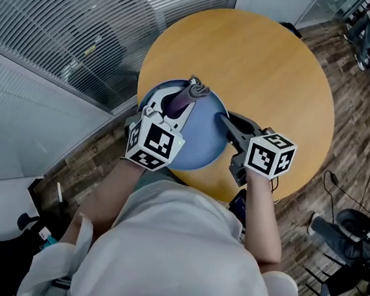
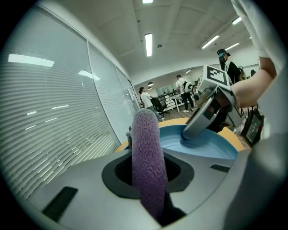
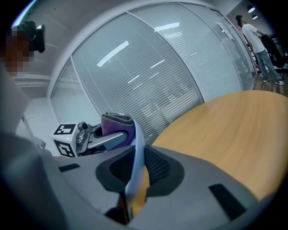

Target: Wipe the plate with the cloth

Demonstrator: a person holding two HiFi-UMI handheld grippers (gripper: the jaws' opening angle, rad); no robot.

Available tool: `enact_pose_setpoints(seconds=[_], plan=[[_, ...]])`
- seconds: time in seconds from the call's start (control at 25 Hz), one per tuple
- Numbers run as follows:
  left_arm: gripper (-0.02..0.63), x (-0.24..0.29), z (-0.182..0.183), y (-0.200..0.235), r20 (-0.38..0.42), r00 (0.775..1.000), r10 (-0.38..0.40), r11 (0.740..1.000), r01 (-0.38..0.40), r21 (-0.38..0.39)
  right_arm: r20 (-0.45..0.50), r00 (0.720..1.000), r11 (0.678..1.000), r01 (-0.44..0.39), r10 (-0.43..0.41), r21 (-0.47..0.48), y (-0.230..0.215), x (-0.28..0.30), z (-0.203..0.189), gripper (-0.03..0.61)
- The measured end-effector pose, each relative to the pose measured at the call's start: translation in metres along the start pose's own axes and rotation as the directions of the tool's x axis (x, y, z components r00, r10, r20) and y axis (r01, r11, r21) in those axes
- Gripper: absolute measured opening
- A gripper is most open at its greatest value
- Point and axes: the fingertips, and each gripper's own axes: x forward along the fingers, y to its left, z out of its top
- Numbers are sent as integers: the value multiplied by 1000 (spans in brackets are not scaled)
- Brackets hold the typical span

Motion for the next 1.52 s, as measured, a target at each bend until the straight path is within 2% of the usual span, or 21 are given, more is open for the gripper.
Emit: enact_pose_setpoints(seconds=[0.48, 0.6, 0.8, 1.2, 1.52], plan=[[83, 4, -3, -21, -74, 995, -72, 980, 85, 179, -11, 1000, 1000, 11, -11, -18, 5, 3, -3, 55], [83, 8, -7, -24, -98, 991, -89, 965, 110, 238, -15, 1000, 1000, 16, -16, -25, 3, 8, -2, 55], [83, 15, -11, -31, -154, 985, -79, 925, 130, 356, -20, 1000, 999, 22, -23, -24, -2, 9, -1, 57], [83, 15, -15, -33, -196, 978, -71, 890, 151, 431, 1, 1000, 1000, 16, -16, -19, -3, 7, 2, 60], [83, 11, -28, -18, -226, 973, -55, 904, 144, 403, 21, 1000, 1000, 18, -18, -4, -4, 5, 5, 64]])
